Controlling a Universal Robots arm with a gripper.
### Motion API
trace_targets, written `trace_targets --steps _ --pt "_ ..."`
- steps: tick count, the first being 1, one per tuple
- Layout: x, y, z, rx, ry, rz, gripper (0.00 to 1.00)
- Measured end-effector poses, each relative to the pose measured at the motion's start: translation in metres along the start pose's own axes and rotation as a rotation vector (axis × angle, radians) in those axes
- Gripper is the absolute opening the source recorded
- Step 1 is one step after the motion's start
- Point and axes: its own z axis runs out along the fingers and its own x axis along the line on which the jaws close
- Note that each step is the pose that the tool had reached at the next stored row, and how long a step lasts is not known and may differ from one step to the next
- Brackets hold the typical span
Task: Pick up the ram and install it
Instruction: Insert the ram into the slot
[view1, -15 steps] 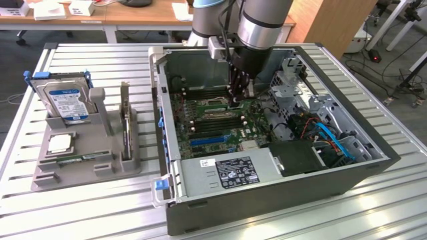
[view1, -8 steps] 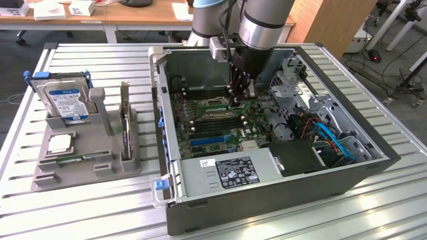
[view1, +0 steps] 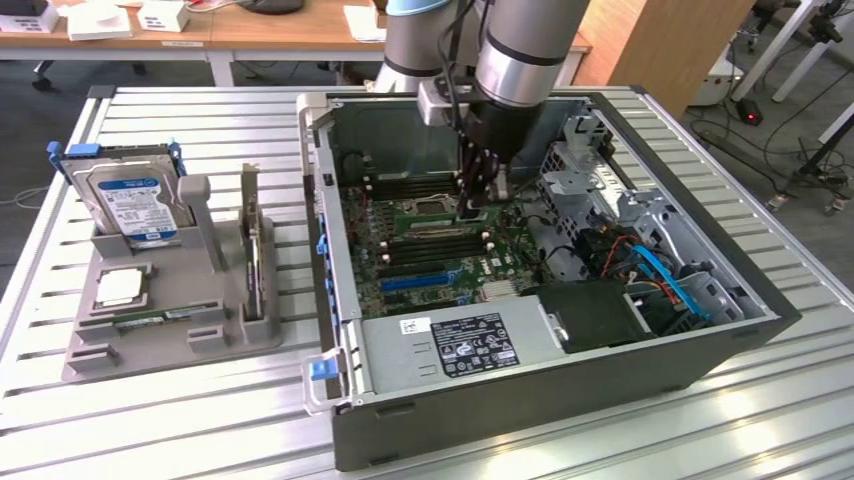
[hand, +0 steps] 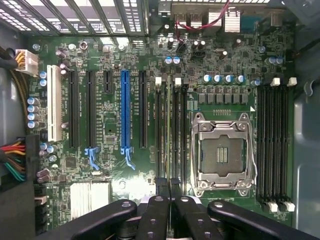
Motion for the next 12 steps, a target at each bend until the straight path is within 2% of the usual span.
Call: trace_targets --steps 12 --pt "0.0036 -0.0002 0.0036 0.0 0.0 0.0 0.11"
